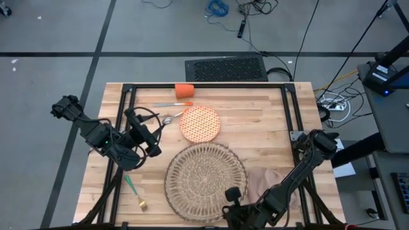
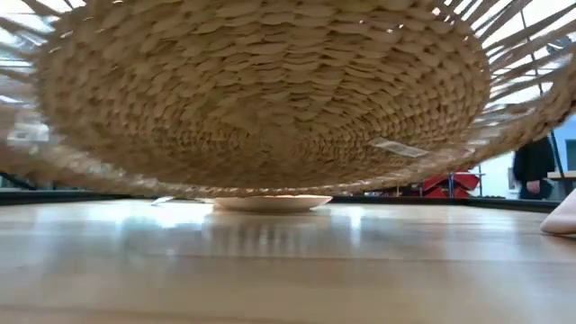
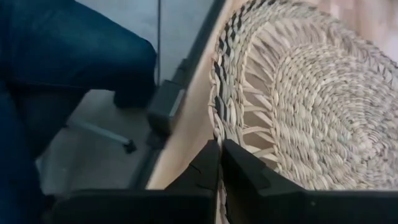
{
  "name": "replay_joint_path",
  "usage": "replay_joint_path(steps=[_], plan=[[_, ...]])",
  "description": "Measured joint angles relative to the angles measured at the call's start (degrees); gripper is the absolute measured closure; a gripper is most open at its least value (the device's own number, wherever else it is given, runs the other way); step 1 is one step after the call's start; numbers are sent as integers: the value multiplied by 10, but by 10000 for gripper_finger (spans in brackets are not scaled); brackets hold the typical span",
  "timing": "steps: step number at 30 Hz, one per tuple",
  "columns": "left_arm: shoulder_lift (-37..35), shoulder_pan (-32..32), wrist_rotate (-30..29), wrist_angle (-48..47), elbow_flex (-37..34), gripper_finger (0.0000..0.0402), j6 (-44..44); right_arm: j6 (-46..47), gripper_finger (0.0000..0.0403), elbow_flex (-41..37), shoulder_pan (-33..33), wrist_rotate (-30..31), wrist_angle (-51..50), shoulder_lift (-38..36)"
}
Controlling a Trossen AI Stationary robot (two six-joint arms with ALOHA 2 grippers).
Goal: Set table place
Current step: Move the mat to the center of the table
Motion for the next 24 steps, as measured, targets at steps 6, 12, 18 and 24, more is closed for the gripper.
replay_joint_path(steps=[6, 12, 18, 24], plan=[[2, 0, 0, 2, 0, 210, -14, 10, 403, 0, 4, -19, 29, 13], [2, 0, 10, 11, 0, 210, -18, 11, 403, 0, 10, -2, 33, 17], [2, 0, 21, 21, 0, 210, -18, 0, 403, 0, -26, 1, 1, 17], [2, 0, 25, 20, 0, 210, -18, 7, 403, 0, -50, -34, -42, 17]])
